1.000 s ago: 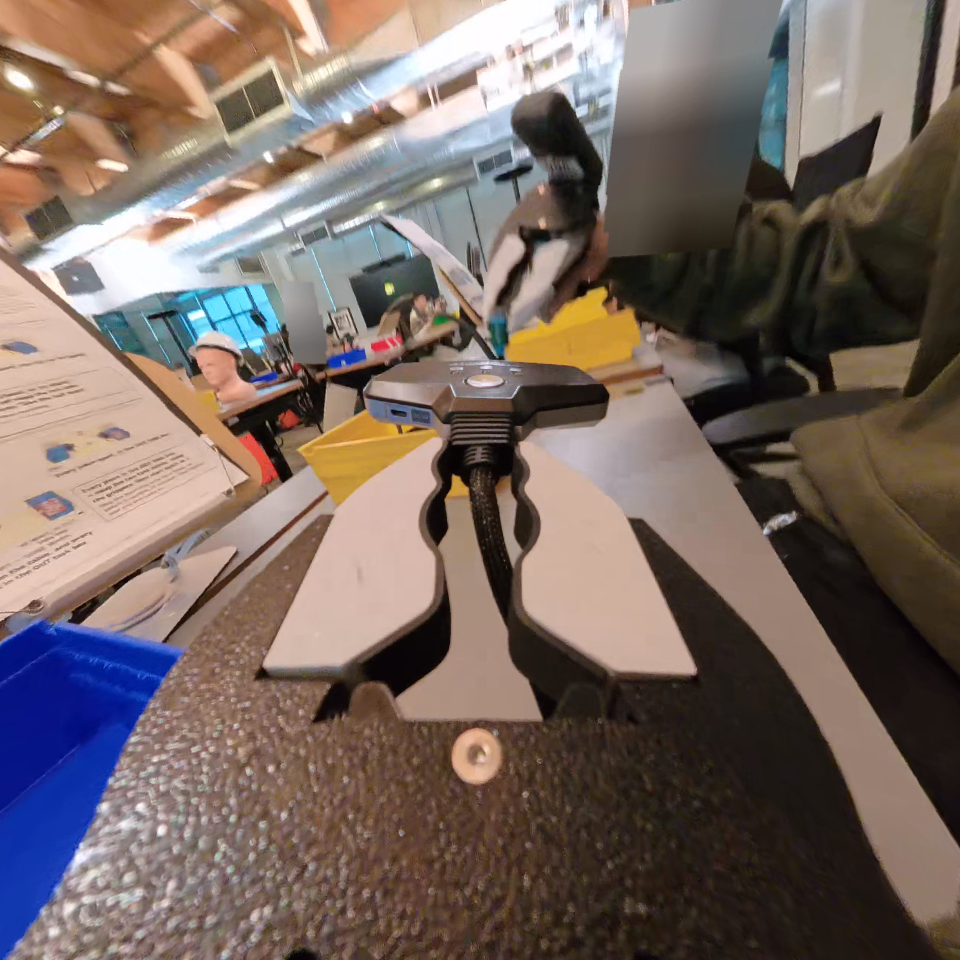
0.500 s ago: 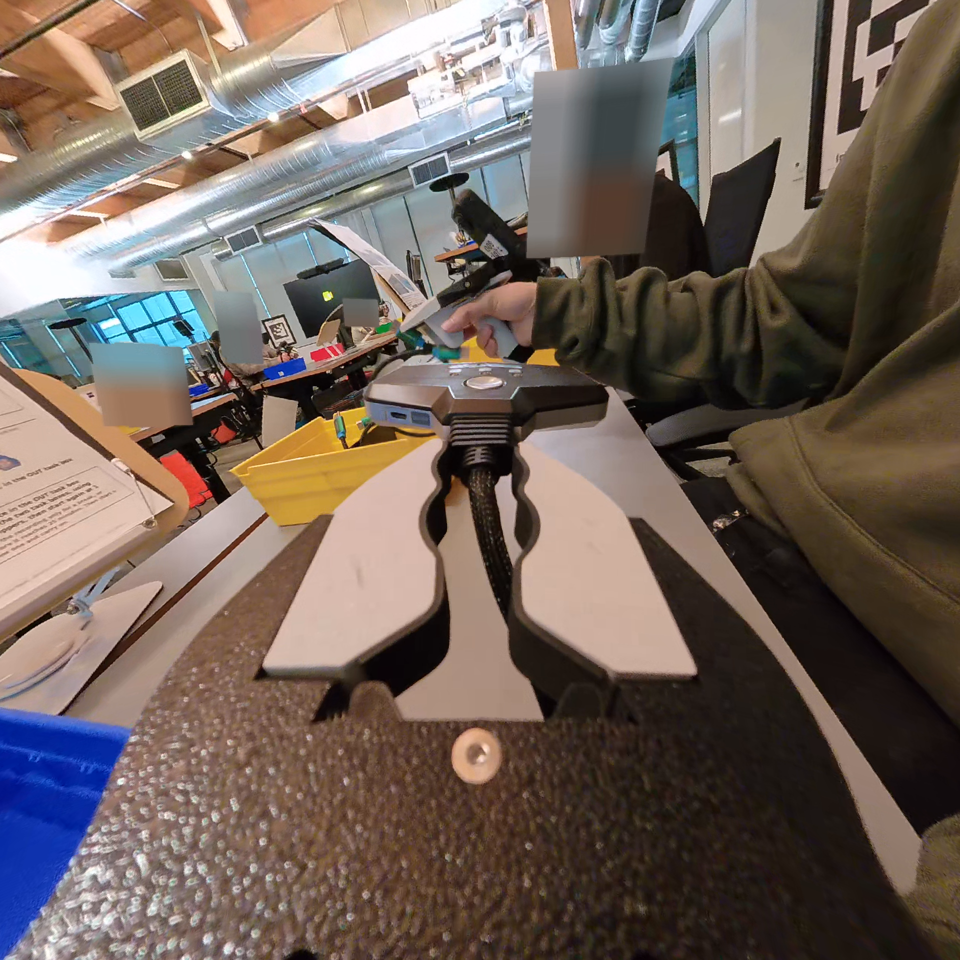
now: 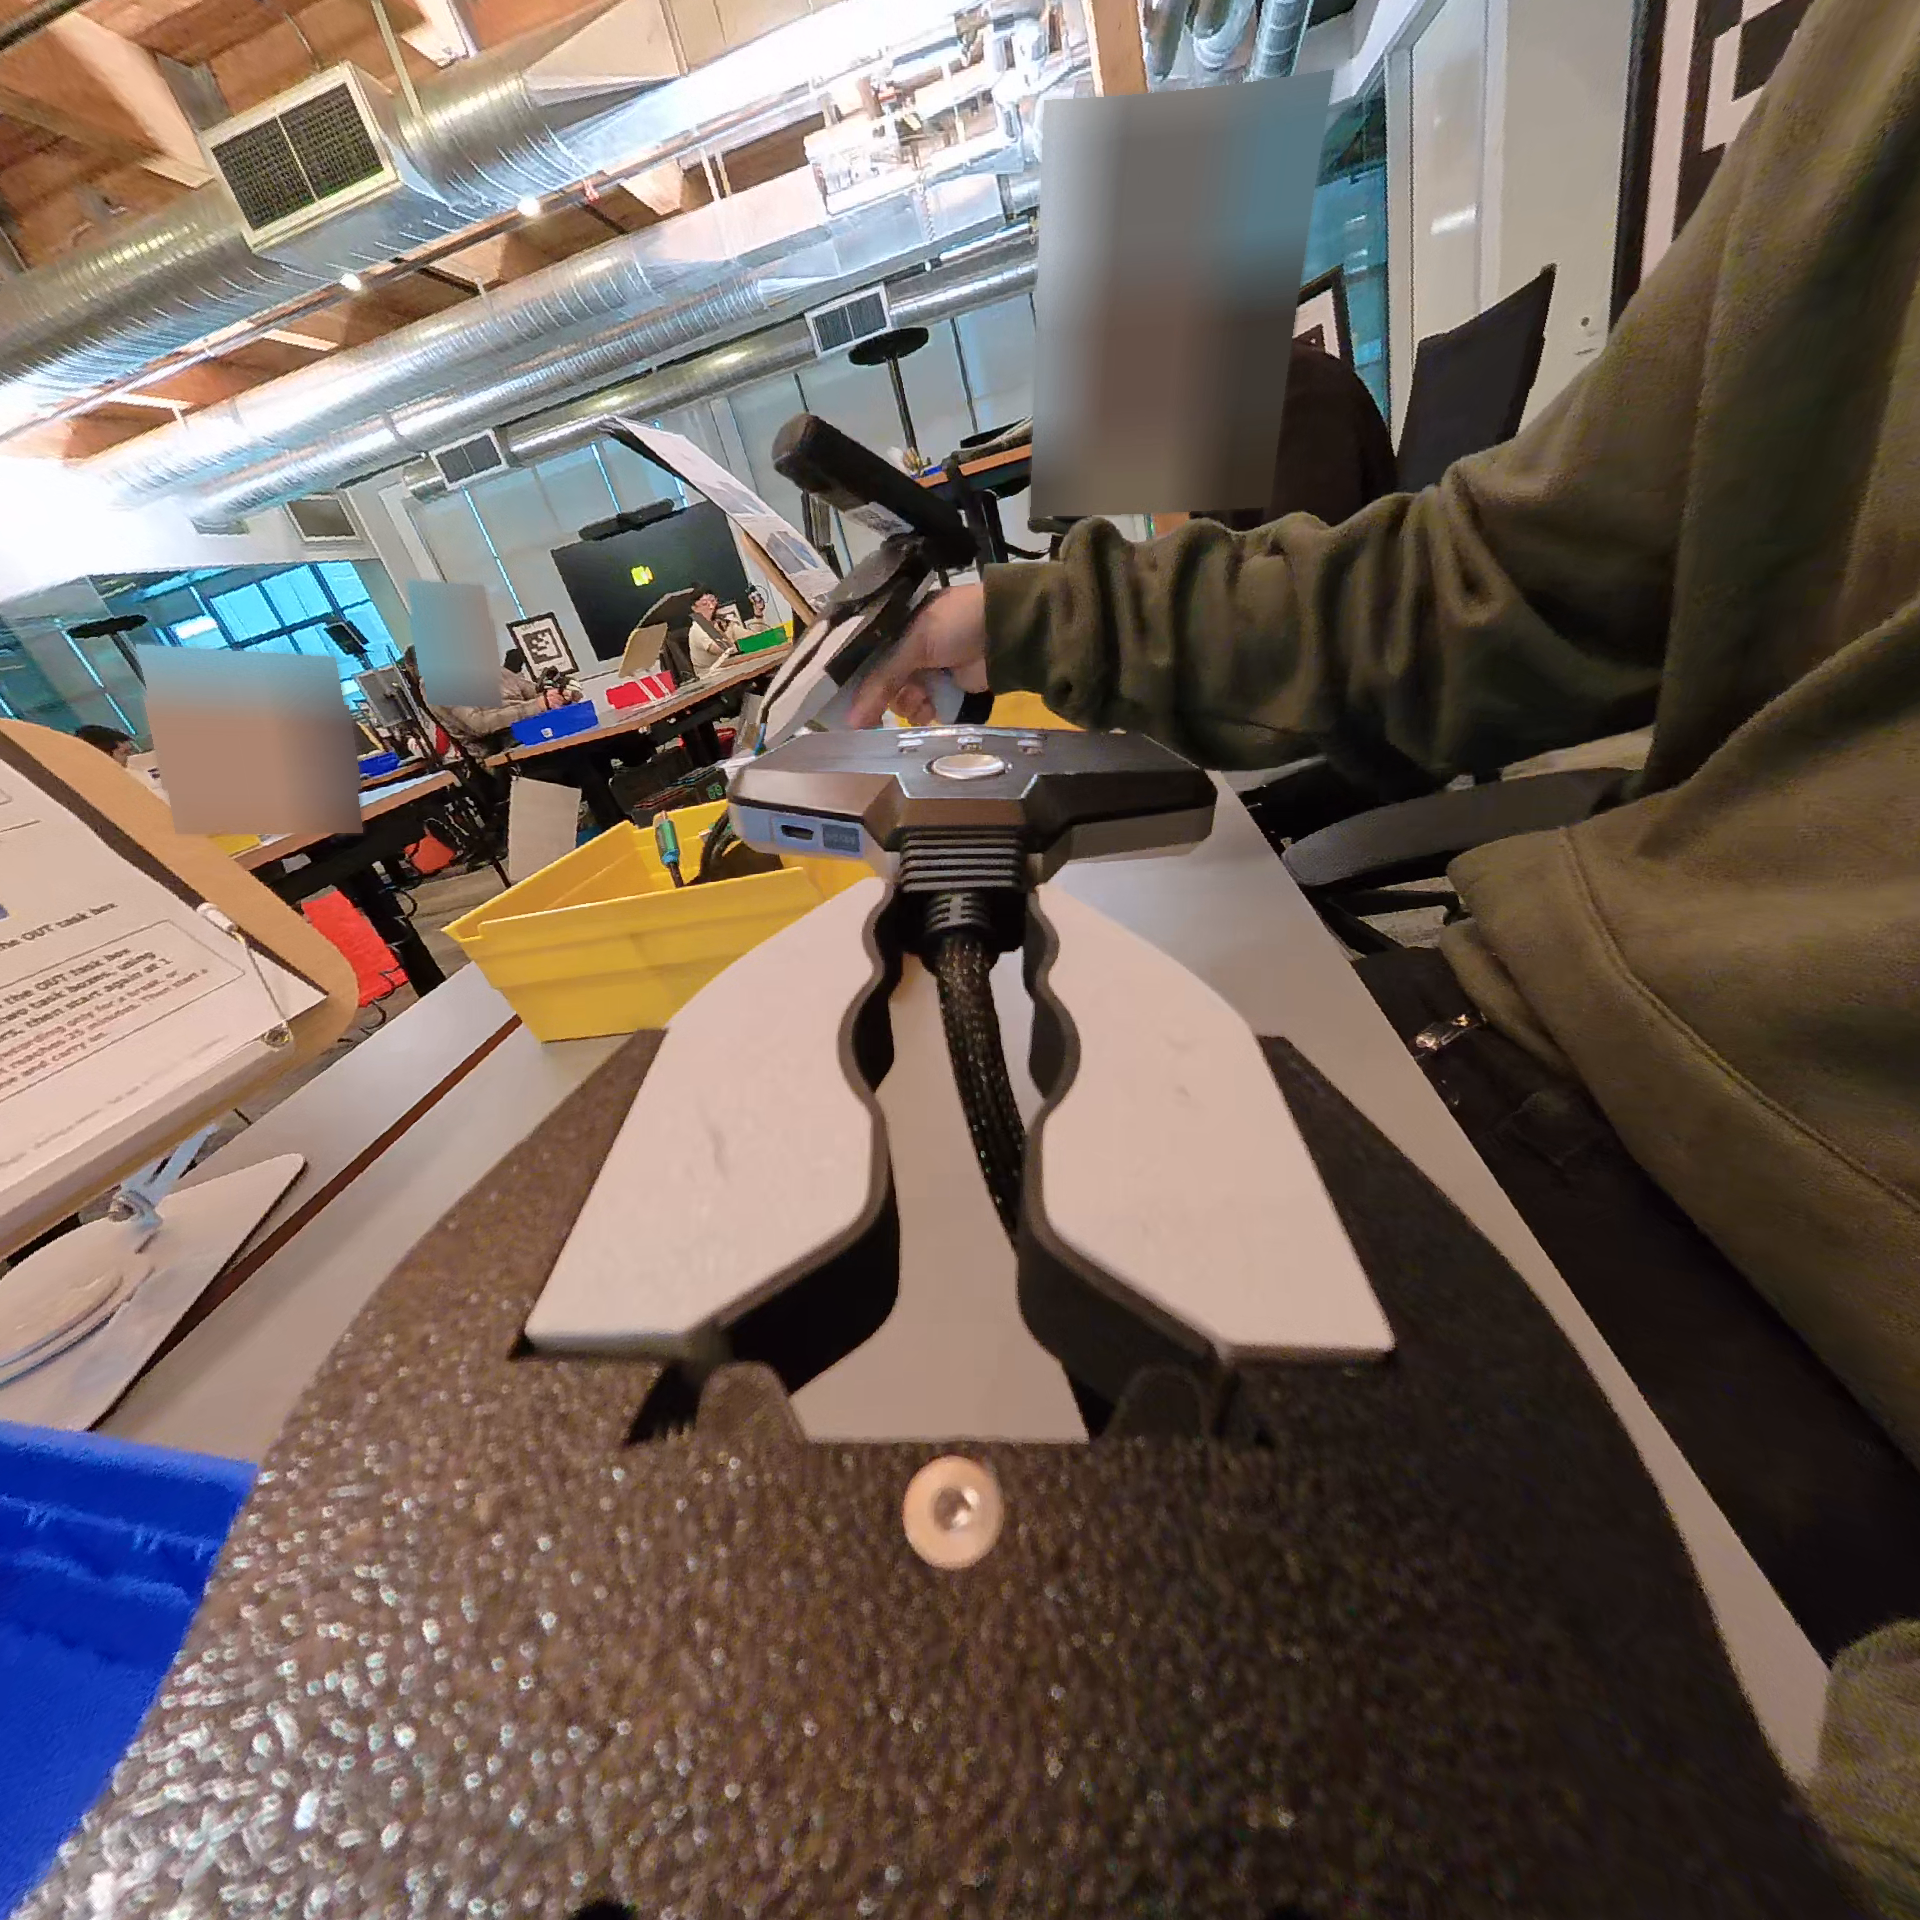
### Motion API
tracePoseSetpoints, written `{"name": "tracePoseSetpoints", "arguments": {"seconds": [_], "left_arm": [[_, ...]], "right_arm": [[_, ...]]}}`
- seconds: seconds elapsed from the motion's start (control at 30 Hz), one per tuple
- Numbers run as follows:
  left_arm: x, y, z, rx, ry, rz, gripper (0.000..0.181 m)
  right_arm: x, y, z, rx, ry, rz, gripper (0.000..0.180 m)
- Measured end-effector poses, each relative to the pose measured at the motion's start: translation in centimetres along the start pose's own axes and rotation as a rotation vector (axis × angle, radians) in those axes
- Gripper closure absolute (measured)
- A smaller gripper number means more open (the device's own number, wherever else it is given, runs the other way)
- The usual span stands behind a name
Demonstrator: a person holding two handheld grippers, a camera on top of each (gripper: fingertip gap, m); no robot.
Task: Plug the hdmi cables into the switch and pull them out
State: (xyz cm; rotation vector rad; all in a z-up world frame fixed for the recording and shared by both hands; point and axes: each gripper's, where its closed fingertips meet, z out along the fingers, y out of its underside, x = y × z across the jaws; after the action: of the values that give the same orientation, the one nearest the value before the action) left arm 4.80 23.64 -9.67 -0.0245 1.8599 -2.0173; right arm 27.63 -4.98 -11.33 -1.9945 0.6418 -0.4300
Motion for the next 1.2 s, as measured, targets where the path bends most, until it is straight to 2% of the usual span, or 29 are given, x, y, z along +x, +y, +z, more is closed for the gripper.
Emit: {"name": "tracePoseSetpoints", "arguments": {"seconds": [0.07, 0.2, 0.27, 0.33, 0.4, 0.47, 0.57, 0.6, 0.67, 0.77, 0.83, 0.9, 1.0, 1.03, 1.1, 1.13, 1.2], "left_arm": [[0.0, -0.1, -0.1, 0.008, 0.002, -0.002, 0.160], [0.0, 0.0, -0.1, 0.010, 0.001, -0.005, 0.160], [-0.1, 0.0, 0.0, 0.011, 0.000, -0.007, 0.160], [-0.1, 0.0, 0.0, 0.012, 0.000, -0.009, 0.160], [-0.1, 0.0, 0.0, 0.012, -0.003, -0.009, 0.160], [-0.3, 0.1, 0.0, 0.013, -0.010, -0.010, 0.160], [-0.6, 0.2, 0.1, 0.016, -0.026, -0.018, 0.160], [-0.7, 0.3, 0.1, 0.016, -0.030, -0.018, 0.160], [-0.9, 0.3, 0.4, 0.011, -0.044, -0.015, 0.160], [-1.1, -0.1, 1.1, 0.013, -0.058, -0.019, 0.160], [-1.0, -0.9, 1.8, 0.034, -0.048, -0.040, 0.160], [-0.6, -2.0, 2.6, 0.058, -0.026, -0.056, 0.160], [0.1, -3.0, 3.7, 0.034, -0.027, 0.014, 0.160], [0.4, -3.2, 4.0, 0.017, -0.025, 0.049, 0.160], [0.8, -3.5, 4.3, -0.018, -0.035, 0.117, 0.160], [0.9, -3.5, 4.5, -0.035, -0.039, 0.141, 0.160], [1.0, -3.3, 4.8, -0.069, -0.040, 0.167, 0.160]], "right_arm": [[-1.4, -0.3, -0.1, -0.021, -0.130, -0.010, 0.168], [-1.3, -1.0, -0.6, 0.001, -0.258, 0.014, 0.168], [1.8, -0.3, -0.2, -0.002, -0.165, 0.070, 0.168], [5.1, 2.0, 0.1, -0.095, -0.065, 0.110, 0.167], [8.7, 4.0, -0.2, -0.178, 0.132, 0.090, 0.162], [10.4, 4.8, -0.9, -0.228, 0.255, 0.025, 0.150], [10.4, 2.4, -2.3, -0.136, 0.399, -0.057, 0.126], [8.4, 1.0, -2.0, -0.072, 0.344, -0.082, 0.127], [0.3, -1.5, -0.7, 0.054, 0.024, -0.128, 0.118], [-12.4, -4.4, -0.2, 0.241, -0.322, -0.199, 0.104], [-20.1, -5.5, -0.4, 0.348, -0.485, -0.282, 0.098], [-25.4, -6.2, -0.3, 0.408, -0.558, -0.341, 0.092], [-29.4, -7.4, -0.4, 0.384, -0.689, -0.156, 0.081], [-29.4, -8.0, -0.2, 0.366, -0.709, -0.027, 0.086], [-29.5, -8.5, -0.4, 0.303, -0.816, 0.232, 0.078], [-29.4, -8.5, -0.5, 0.274, -0.863, 0.338, 0.094], [-29.2, -8.3, -0.4, 0.249, -0.917, 0.463, 0.105]]}}
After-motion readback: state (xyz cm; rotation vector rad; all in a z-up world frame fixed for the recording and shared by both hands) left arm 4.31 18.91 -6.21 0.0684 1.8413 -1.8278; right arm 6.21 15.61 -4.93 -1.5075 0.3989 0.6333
